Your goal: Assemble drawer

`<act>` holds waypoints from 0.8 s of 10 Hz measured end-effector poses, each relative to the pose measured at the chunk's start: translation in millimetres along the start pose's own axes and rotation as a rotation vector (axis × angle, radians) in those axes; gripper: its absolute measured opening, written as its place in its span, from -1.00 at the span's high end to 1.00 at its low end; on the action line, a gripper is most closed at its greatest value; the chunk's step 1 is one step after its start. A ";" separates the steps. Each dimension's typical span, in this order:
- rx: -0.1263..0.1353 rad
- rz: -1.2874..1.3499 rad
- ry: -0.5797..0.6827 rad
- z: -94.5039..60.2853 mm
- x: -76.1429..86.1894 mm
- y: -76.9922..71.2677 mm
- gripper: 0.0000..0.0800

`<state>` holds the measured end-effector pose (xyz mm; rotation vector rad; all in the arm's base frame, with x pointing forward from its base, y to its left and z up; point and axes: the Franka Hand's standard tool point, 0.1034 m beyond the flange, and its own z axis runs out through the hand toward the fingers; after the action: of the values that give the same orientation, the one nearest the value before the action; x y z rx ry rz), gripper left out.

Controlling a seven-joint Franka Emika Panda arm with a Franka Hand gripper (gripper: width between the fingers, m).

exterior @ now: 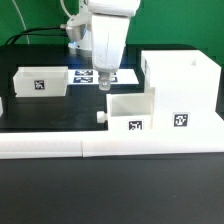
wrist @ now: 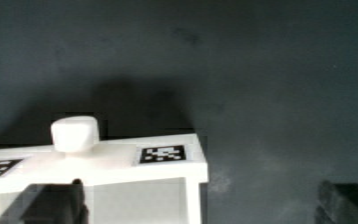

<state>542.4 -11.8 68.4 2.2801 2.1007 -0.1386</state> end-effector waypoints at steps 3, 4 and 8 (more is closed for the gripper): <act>0.004 -0.046 0.099 25.3 -38.7 -3.2 -0.62; 0.009 -0.056 0.124 30.3 -46.5 -4.3 -0.62; 0.025 -0.074 0.199 48.1 -39.9 0.7 -0.62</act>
Offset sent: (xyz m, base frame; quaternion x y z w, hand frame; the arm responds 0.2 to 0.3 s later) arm 0.0029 0.0052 -0.0170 0.0012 0.1446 -0.0059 0.9895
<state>538.0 -55.7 24.1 2.3184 2.2905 0.0626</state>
